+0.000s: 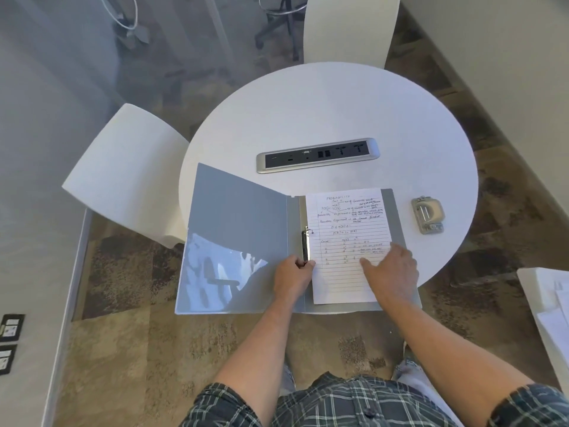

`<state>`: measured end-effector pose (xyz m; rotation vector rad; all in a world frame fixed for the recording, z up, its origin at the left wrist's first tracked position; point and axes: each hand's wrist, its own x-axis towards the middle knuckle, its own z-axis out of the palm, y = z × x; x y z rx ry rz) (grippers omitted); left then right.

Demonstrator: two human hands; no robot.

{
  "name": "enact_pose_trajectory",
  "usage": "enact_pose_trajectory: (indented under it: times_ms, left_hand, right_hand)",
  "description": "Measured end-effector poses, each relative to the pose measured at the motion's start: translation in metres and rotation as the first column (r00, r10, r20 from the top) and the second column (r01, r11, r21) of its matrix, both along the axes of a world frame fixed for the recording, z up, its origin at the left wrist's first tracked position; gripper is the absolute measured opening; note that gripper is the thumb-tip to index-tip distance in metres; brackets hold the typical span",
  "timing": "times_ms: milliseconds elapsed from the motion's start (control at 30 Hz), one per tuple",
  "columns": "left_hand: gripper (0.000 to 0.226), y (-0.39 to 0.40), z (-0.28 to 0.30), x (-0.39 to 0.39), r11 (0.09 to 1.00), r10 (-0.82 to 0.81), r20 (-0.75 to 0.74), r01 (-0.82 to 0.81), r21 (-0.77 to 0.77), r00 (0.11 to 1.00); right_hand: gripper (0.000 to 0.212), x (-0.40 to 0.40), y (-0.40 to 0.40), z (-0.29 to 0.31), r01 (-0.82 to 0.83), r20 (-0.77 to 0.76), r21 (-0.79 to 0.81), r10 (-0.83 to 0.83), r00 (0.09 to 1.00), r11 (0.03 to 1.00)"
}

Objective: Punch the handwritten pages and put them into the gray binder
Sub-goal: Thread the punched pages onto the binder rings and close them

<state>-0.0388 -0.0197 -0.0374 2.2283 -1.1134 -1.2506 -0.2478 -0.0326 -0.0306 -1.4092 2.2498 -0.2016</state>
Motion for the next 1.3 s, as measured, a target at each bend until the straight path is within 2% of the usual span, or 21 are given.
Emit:
enact_pose_trajectory:
  times_ms: [100, 267, 400, 500, 667, 800, 900, 1000, 1067, 1100, 1200, 1300]
  left_hand:
    - [0.033, -0.001, -0.001, 0.000, 1.000, 0.000, -0.002, 0.000, 0.011, 1.000]
    - [0.036, 0.000, -0.001, 0.004, 1.000, 0.002, -0.042, -0.002, -0.009, 0.999]
    - [0.037, 0.000, 0.000, 0.000, 1.000, 0.009, -0.002, -0.009, -0.017, 1.000]
    - [0.036, 0.000, -0.001, -0.001, 1.000, 0.022, 0.005, -0.022, -0.011, 1.000]
    - [0.035, -0.001, 0.001, -0.003, 0.999, 0.026, 0.010, -0.026, 0.018, 1.000]
    - [0.036, -0.004, 0.004, 0.001, 0.999, 0.018, -0.016, -0.017, 0.046, 1.000]
    - [0.035, -0.008, 0.009, 0.005, 0.996, -0.007, -0.050, 0.012, 0.083, 0.999]
    - [0.032, -0.011, 0.022, 0.004, 0.993, -0.090, 0.060, 0.085, 0.080, 0.994]
    - [0.042, -0.013, 0.033, 0.001, 0.995, -0.097, 0.181, 0.100, -0.004, 0.979]
    - [0.042, -0.014, 0.039, -0.002, 0.994, -0.073, 0.179, 0.086, -0.065, 0.981]
    - [0.032, -0.022, 0.055, -0.013, 0.974, -0.042, -0.043, 0.031, -0.224, 0.998]
    - [0.023, -0.029, 0.070, -0.019, 0.962, 0.030, -0.350, -0.122, -0.245, 0.936]
  right_hand:
    - [0.082, -0.004, 0.005, 0.001, 0.028, -0.100, 0.100, -0.018, 0.995, 0.995]
    - [0.084, 0.009, 0.002, 0.003, 0.079, -0.094, 0.173, -0.063, 0.994, 0.982]
    - [0.086, 0.015, -0.005, 0.001, 0.099, -0.118, 0.213, -0.075, 0.990, 0.972]
    - [0.074, 0.012, -0.010, 0.000, 0.118, -0.133, 0.216, -0.090, 0.987, 0.969]
    - [0.048, 0.008, -0.013, -0.004, 0.152, 0.046, 0.186, -0.163, 0.986, 0.971]
    - [0.036, 0.006, -0.013, 0.005, 0.070, 0.068, 0.138, -0.080, 0.995, 0.988]
    - [0.023, -0.001, -0.014, 0.014, 0.034, 0.178, 0.061, -0.044, 0.983, 0.998]
    - [0.016, -0.004, -0.019, 0.031, -0.050, 0.311, 0.008, 0.045, 0.949, 0.999]
    - [0.016, 0.000, -0.023, 0.042, -0.124, 0.413, -0.012, 0.118, 0.903, 0.992]
    - [0.020, 0.003, -0.025, 0.047, -0.151, 0.462, -0.023, 0.145, 0.875, 0.988]
    - [0.027, 0.014, -0.021, 0.052, -0.180, 0.643, -0.034, 0.159, 0.749, 0.983]
    - [0.041, 0.026, -0.010, 0.057, -0.216, 0.775, -0.045, 0.171, 0.609, 0.975]
